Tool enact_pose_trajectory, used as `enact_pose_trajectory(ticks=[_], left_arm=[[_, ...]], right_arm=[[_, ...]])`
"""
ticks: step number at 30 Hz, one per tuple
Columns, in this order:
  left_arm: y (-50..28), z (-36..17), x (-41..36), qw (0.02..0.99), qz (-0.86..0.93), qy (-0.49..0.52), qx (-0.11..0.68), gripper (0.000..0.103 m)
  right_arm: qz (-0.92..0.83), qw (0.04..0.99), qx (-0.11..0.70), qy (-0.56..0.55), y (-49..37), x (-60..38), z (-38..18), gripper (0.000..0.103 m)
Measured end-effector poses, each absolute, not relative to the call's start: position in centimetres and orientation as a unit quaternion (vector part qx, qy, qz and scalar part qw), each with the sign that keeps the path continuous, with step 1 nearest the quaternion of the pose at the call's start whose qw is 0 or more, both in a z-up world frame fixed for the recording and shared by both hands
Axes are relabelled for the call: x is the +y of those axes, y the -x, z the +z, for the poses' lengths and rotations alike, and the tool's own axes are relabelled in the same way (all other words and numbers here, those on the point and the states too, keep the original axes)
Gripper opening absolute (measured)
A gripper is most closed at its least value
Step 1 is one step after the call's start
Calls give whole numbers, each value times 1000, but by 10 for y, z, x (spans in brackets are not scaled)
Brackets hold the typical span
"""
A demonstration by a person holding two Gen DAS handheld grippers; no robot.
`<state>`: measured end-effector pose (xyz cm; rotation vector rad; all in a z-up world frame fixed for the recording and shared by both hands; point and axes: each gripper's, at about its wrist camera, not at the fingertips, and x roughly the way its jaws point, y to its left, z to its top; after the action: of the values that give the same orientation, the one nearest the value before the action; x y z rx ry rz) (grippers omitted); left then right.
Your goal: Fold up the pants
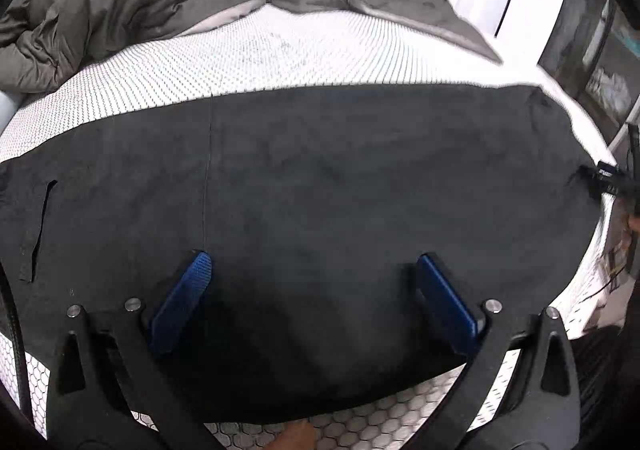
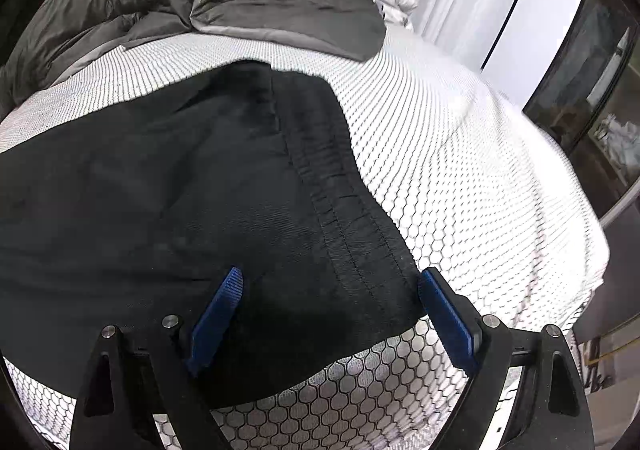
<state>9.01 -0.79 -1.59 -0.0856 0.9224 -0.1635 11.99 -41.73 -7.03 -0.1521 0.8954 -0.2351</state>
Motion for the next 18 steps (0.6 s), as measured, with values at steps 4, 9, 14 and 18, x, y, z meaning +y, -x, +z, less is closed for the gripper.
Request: enact_pose_trajectory(ticks=[4,9,14,18], left_arm=[[-94,-7,-3,896,-85,55,433,102],[-116,-19,0,885,-75,55,457,102],[-124,-27,9,883,-68,61,461,102],[-125,-21,13,884,-68,70,457,102]], right_arm=[[-69,918,389,36,-120,-402,-47,91],[8,907,415,68,-155,-366,-59,78],[-62,900,427,55,-175,-398,-73,60],[-70,911,404,51,-167,-394,-58,60]])
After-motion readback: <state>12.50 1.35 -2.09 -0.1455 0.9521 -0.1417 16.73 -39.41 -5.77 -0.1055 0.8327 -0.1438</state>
